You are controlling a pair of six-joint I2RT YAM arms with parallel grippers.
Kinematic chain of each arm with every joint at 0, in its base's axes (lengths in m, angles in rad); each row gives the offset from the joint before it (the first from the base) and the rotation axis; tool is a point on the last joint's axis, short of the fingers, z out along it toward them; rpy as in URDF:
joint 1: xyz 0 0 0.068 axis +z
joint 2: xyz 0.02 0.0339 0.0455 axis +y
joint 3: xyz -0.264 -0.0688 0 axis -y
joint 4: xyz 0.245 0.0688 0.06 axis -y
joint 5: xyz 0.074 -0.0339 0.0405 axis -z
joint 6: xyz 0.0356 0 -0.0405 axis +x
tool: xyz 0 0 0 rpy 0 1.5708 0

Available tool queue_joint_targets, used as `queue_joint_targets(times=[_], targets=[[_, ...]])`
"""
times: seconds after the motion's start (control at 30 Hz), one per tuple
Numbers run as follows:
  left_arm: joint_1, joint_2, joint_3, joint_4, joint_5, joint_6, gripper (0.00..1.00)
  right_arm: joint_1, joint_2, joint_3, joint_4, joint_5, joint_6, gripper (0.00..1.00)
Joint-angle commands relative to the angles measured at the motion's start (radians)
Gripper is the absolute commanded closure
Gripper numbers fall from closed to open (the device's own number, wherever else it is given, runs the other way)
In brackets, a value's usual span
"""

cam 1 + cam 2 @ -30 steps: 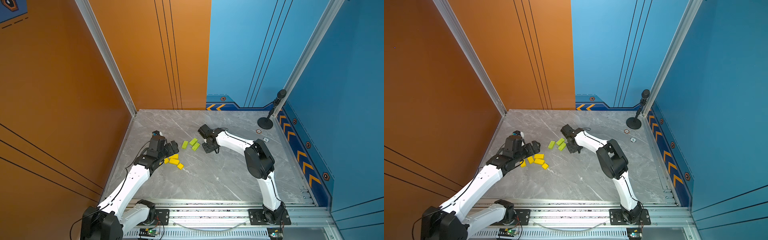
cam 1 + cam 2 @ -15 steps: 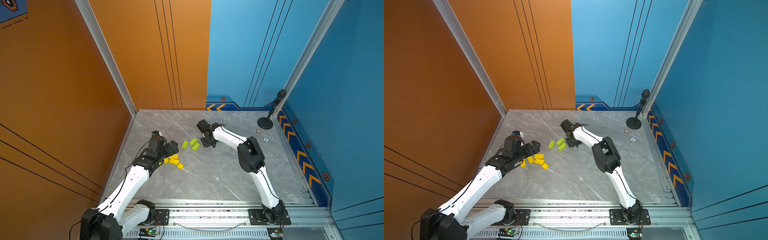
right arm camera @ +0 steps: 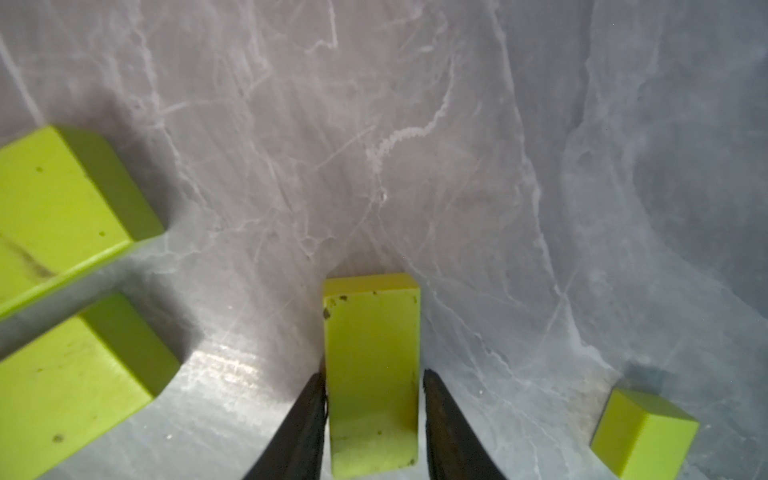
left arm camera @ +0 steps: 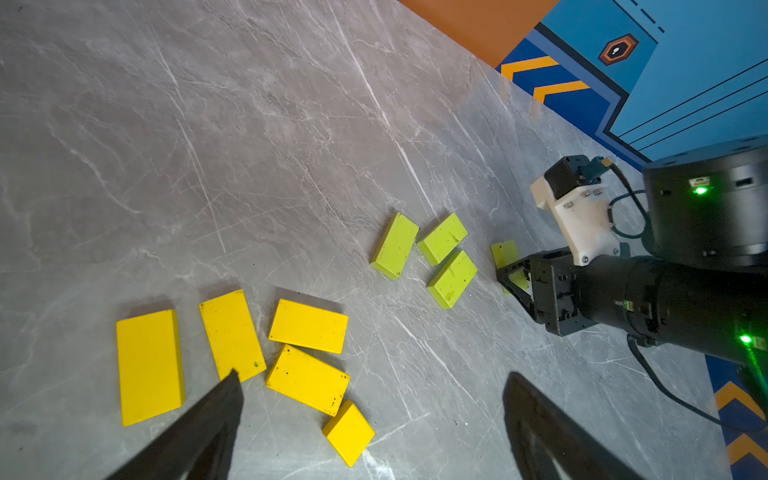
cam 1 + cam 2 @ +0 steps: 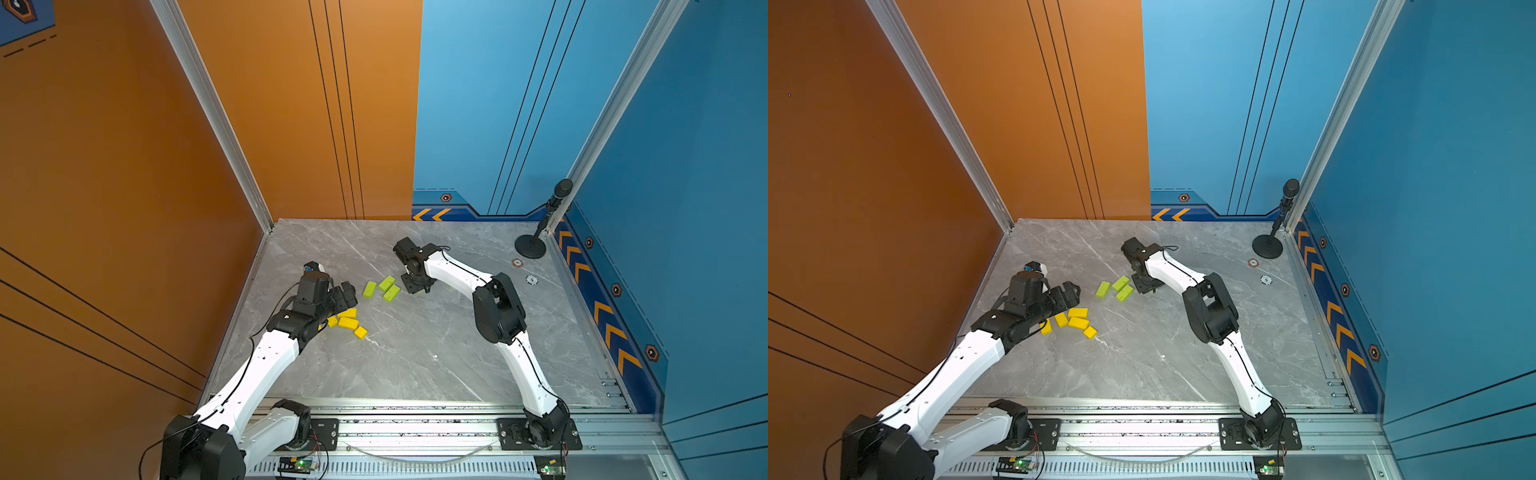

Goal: Assemble the letter v with building blocks
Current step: Place the building block at the center of the board, then move the building block to the center of the board.

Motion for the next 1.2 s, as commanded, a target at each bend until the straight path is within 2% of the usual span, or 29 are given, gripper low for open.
queue_joint_targets(times=[0.0, 0.23, 0.47, 0.63, 0.7, 0.77, 0.87, 1.1, 1.17], targets=[[-0.002, 0.002, 0.034, -0.030, -0.011, 0.008, 0.02, 0.004, 0.019, 0.023, -0.048, 0.013, 0.001, 0.56], [-0.001, 0.003, 0.045, -0.041, -0.014, 0.028, 0.02, 0.011, -0.012, 0.045, -0.053, 0.015, 0.003, 0.49], [-0.026, 0.041, 0.128, -0.105, -0.029, 0.121, 0.02, 0.025, -0.076, 0.081, -0.059, 0.022, 0.014, 0.41], [-0.077, 0.120, 0.239, -0.209, -0.074, 0.191, 0.02, 0.042, -0.158, 0.071, -0.059, 0.043, 0.063, 0.29], [-0.080, 0.151, 0.262, -0.219, -0.048, 0.191, 0.02, 0.054, -0.193, 0.051, -0.056, 0.051, 0.107, 0.24], [-0.083, 0.196, 0.312, -0.223, 0.001, 0.183, 0.02, 0.059, -0.228, 0.018, -0.049, 0.065, 0.152, 0.18], [-0.103, 0.284, 0.386, -0.252, 0.030, 0.191, 0.02, 0.038, -0.293, -0.056, -0.028, 0.049, 0.196, 0.02], [-0.190, 0.530, 0.591, -0.362, 0.028, 0.288, 0.02, -0.058, -0.550, -0.368, 0.048, -0.001, 0.224, 0.00], [-0.234, 0.609, 0.652, -0.389, -0.014, 0.314, 0.02, -0.097, -0.635, -0.451, 0.063, -0.020, 0.230, 0.00]])
